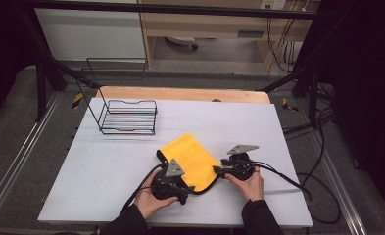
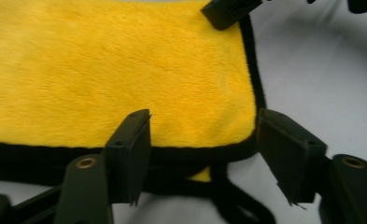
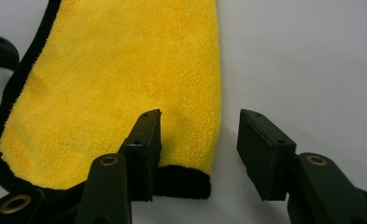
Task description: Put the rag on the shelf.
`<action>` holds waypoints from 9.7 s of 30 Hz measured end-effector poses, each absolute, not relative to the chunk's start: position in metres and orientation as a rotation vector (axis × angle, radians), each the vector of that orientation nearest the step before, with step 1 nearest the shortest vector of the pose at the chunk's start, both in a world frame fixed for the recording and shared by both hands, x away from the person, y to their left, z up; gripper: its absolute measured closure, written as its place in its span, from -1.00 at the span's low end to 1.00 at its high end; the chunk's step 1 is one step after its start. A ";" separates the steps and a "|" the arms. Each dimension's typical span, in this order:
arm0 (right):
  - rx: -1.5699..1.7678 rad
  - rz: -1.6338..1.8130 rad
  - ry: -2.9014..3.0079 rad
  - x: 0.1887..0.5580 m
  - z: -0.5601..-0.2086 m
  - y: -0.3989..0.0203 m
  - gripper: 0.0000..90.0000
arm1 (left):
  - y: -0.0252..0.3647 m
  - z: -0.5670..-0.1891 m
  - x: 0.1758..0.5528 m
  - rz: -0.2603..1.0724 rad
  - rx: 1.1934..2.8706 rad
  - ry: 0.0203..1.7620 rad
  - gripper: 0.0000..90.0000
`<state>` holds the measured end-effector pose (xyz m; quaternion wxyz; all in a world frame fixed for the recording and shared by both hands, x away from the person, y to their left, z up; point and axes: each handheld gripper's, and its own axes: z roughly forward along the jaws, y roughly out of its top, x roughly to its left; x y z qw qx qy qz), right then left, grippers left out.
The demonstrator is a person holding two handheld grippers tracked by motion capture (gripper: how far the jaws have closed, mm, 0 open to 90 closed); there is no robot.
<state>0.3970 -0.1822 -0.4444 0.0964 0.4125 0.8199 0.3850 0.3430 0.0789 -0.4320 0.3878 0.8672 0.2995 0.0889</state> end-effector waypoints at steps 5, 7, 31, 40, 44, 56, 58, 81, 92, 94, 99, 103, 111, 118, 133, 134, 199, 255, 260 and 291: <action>1.247 1.151 2.440 0.398 -0.449 -0.179 0.24 | 0.069 -0.442 0.341 0.222 2.227 0.750 -0.09; 1.256 1.159 2.444 0.399 -0.450 -0.178 0.28 | 0.067 -0.446 0.340 0.223 2.223 0.741 -0.09; 1.353 1.176 2.437 0.393 -0.441 -0.172 0.82 | 0.055 -0.441 0.343 0.310 2.331 0.686 0.80; 1.470 1.188 2.416 0.374 -0.439 -0.165 0.81 | 0.079 -0.434 0.349 0.184 2.380 0.567 0.82; 1.462 1.147 2.390 0.361 -0.437 -0.157 0.81 | 0.084 -0.433 0.349 0.174 2.379 0.560 0.81; 1.389 1.148 2.428 0.360 -0.444 -0.166 0.77 | 0.137 -0.417 0.370 0.243 2.134 0.834 -0.19; 1.381 1.154 2.429 0.359 -0.444 -0.168 0.76 | 0.148 -0.416 0.379 0.254 2.107 0.886 -0.32; 1.287 1.142 2.469 0.360 -0.446 -0.170 0.66 | 0.151 -0.449 0.445 0.221 2.005 1.201 0.12; 1.326 1.156 2.466 0.360 -0.444 -0.169 0.80 | 0.149 -0.443 0.437 0.232 1.976 1.186 0.74; 1.350 1.157 2.451 0.359 -0.442 -0.167 0.84 | 0.152 -0.434 0.434 0.238 1.952 1.162 0.77; 1.394 1.257 2.459 0.352 -0.437 -0.156 0.85 | 0.158 -0.414 0.437 0.275 1.971 1.130 0.77; 1.421 1.247 2.459 0.344 -0.437 -0.143 0.84 | 0.153 -0.419 0.445 0.276 2.009 1.127 0.77; 1.305 1.165 2.458 0.349 -0.437 -0.147 0.35 | 0.159 -0.444 0.448 0.237 1.946 1.164 0.71; 1.158 1.222 2.358 0.410 -0.429 -0.149 0.02 | 0.158 -0.452 0.445 0.256 1.970 1.150 0.27; 1.230 1.187 2.406 0.482 -0.448 -0.120 0.51 | 0.156 -0.454 0.448 0.260 1.994 1.112 0.40; 1.230 1.182 2.411 0.483 -0.449 -0.120 0.53 | 0.156 -0.454 0.448 0.256 1.991 1.115 0.41; 1.033 1.535 2.110 0.398 -0.353 -0.150 0.89 | 0.150 -0.360 0.387 0.455 1.817 0.803 0.76; 0.740 1.742 1.804 0.383 -0.254 -0.070 0.89 | 0.233 -0.260 0.373 0.678 1.475 0.754 0.77; 0.729 1.755 1.794 0.389 -0.246 -0.053 0.89 | 0.244 -0.255 0.376 0.699 1.454 0.766 0.77; 0.668 1.806 1.729 0.421 -0.203 0.007 0.90 | 0.301 -0.212 0.394 0.793 1.323 0.777 0.77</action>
